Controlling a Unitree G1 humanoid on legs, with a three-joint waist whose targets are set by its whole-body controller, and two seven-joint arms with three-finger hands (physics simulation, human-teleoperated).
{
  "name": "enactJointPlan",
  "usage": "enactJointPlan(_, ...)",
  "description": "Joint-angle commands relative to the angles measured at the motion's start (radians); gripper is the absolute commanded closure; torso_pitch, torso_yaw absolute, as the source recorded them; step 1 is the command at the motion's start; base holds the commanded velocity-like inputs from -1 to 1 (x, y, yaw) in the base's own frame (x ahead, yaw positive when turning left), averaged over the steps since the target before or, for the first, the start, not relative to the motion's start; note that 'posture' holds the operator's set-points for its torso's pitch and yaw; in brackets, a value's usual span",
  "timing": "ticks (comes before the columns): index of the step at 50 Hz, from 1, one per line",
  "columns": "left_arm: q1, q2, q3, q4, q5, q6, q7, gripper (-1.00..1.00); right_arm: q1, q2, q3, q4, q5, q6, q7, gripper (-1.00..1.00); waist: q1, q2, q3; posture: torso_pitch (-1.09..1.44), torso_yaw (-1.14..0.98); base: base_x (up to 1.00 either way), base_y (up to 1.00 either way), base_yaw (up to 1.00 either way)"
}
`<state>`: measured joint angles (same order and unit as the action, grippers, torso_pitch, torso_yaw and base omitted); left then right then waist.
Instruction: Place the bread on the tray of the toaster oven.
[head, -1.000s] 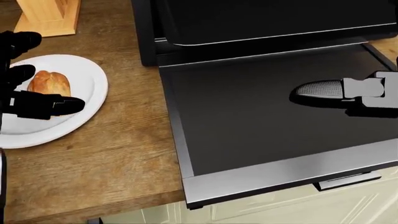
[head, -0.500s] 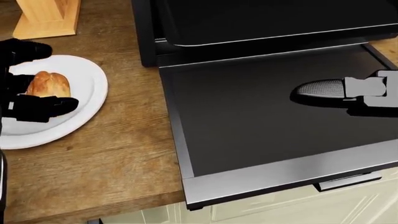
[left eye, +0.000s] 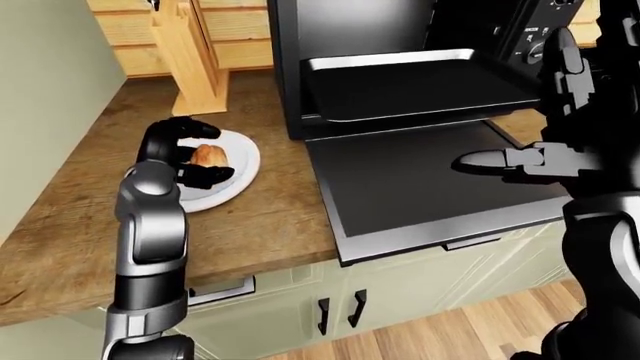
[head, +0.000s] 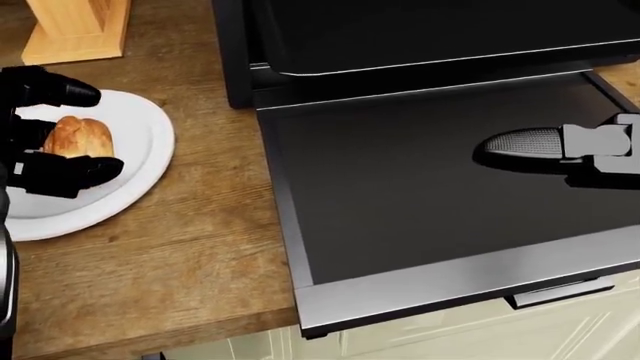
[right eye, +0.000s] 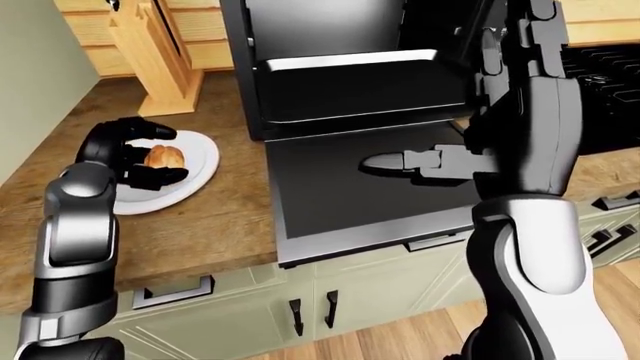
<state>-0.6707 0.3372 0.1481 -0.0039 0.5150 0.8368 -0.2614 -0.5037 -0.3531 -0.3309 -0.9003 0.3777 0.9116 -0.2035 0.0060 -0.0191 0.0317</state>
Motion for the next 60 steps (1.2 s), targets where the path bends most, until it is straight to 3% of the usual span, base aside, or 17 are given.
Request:
enactJointPlan(1, -0.042, 0.012, 0.005, -0.031, 0.004, -0.017, 0.005, 0.11, -0.025, -0.013, -0.008, -0.014, -0.001, -0.023, -0.002, -1.0, 0.0, 0.001, -0.023, 0.0, 0.0, 0.0, 0.0, 0.0)
enactJointPlan(7, -0.045, 0.028, 0.013, -0.076, 0.012, 0.005, -0.01, 0.29, -0.028, -0.012, 0.002, -0.012, -0.006, -0.024, -0.006, -1.0, -0.001, 0.001, -0.022, 0.0, 0.0, 0.0, 0.0, 0.0)
enactJointPlan(23, -0.08, 0.039, 0.0, -0.139, 0.053, 0.061, -0.056, 0.41, -0.019, -0.004, 0.002, -0.015, -0.017, -0.029, 0.002, -1.0, 0.0, 0.0, -0.019, 0.0, 0.0, 0.0, 0.0, 0.0)
enactJointPlan(36, -0.285, 0.035, -0.083, -0.296, 0.188, 0.239, -0.267, 0.44, -0.001, 0.007, 0.004, -0.011, -0.027, -0.05, 0.008, -1.0, 0.002, -0.008, -0.01, 0.0, 0.0, 0.0, 0.0, 0.0)
enactJointPlan(43, -0.376, -0.015, -0.113, -0.298, 0.266, 0.251, -0.338, 0.5, -0.004, 0.007, 0.002, -0.011, -0.023, -0.048, 0.005, -1.0, 0.004, -0.009, -0.007, 0.0, 0.0, 0.0, 0.0, 0.0)
enactJointPlan(48, -0.431, -0.072, -0.126, -0.245, 0.278, 0.215, -0.339, 0.51, -0.021, 0.002, 0.007, -0.003, -0.022, -0.041, 0.003, -1.0, 0.005, -0.017, -0.004, 0.0, 0.0, 0.0, 0.0, 0.0)
enactJointPlan(54, -0.501, -0.153, -0.134, -0.158, 0.245, 0.166, -0.274, 0.51, -0.019, 0.004, 0.006, -0.005, -0.02, -0.042, 0.002, -1.0, 0.007, -0.026, -0.003, 0.0, 0.0, 0.0, 0.0, 0.0)
enactJointPlan(60, -0.56, -0.188, -0.145, -0.069, 0.19, 0.122, -0.22, 0.52, -0.004, 0.005, -0.002, -0.014, -0.014, -0.046, 0.002, -1.0, 0.008, -0.031, -0.004, 0.0, 0.0, 0.0, 0.0, 0.0)
